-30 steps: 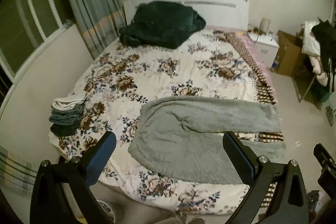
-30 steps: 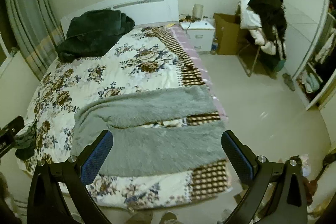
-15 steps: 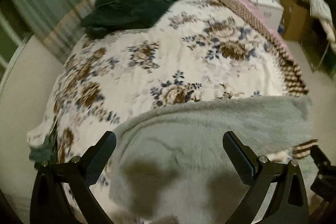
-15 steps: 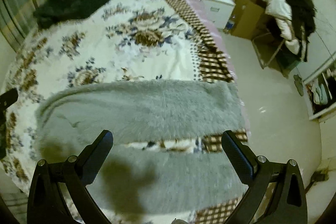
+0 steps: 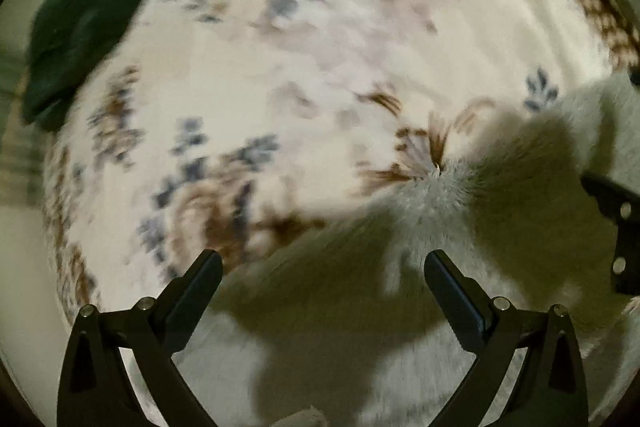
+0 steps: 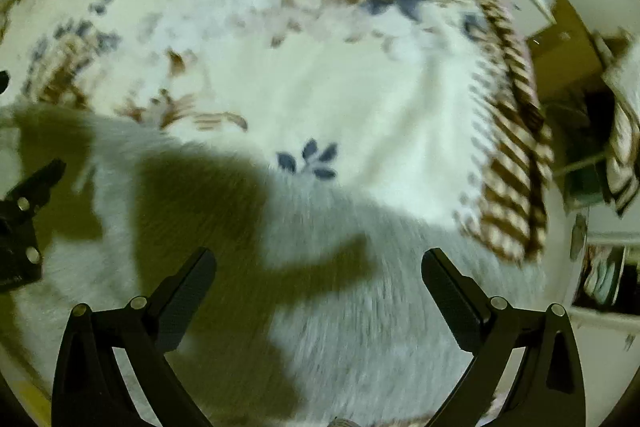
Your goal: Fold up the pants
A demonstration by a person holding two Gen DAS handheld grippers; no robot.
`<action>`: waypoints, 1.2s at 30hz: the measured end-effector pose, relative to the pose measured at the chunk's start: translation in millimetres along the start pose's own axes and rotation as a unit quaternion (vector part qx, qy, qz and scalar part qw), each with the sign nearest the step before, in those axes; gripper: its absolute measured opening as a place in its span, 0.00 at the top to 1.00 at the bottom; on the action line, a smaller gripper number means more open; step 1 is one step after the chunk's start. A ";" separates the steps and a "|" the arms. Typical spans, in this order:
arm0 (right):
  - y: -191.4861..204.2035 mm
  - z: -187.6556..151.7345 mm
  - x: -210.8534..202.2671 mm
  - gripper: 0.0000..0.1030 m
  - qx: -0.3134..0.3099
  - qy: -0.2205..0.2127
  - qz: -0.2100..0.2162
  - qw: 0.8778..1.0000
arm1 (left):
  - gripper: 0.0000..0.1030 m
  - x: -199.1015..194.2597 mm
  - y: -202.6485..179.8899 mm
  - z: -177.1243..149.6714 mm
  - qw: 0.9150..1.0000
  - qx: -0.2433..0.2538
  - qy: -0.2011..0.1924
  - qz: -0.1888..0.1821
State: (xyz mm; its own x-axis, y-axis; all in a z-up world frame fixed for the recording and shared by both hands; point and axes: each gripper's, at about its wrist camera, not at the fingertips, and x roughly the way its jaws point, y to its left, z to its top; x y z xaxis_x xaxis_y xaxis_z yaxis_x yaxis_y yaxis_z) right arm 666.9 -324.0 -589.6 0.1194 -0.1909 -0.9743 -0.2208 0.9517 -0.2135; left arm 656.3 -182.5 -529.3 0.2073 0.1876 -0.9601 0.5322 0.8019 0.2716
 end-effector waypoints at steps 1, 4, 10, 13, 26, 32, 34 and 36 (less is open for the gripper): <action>2.0 7.5 13.5 0.00 -0.018 0.011 -0.002 1.000 | 0.01 11.3 -5.7 5.4 1.000 0.017 0.011 -0.005; 8.4 17.8 39.1 0.04 -0.061 0.034 -0.001 0.998 | 0.03 41.1 -25.6 13.9 0.996 0.081 0.037 -0.004; 8.6 36.2 67.5 0.36 -0.082 0.067 0.059 0.993 | 0.68 51.1 -33.7 25.2 0.988 0.113 0.054 -0.091; 3.3 35.9 60.2 0.72 -0.077 0.057 0.092 0.991 | 0.92 41.9 -26.4 26.4 0.988 0.092 0.042 -0.120; -28.5 -36.8 -59.2 0.93 0.018 -0.051 0.114 0.992 | 0.97 -59.6 23.0 -25.2 0.975 -0.057 -0.051 -0.206; 11.7 -121.0 -127.2 0.93 0.053 -0.081 0.112 0.989 | 0.97 -125.5 8.6 -120.3 0.964 -0.109 -0.094 -0.225; 31.2 -155.9 -141.4 0.93 0.064 -0.080 0.120 0.987 | 0.97 -143.2 0.9 -151.2 0.960 -0.127 -0.100 -0.227; 47.0 -190.4 -149.7 0.93 0.069 -0.077 0.124 0.987 | 0.97 -154.3 -10.3 -187.5 0.957 -0.147 -0.097 -0.231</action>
State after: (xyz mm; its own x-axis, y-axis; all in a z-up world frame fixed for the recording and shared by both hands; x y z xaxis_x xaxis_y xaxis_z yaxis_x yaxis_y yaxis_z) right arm 454.3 -296.5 -467.4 0.2268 0.0800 -0.9706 -0.1285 0.9904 0.0516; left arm 465.0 -113.4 -396.3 0.1700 -0.3113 -0.9350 0.3564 0.9040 -0.2362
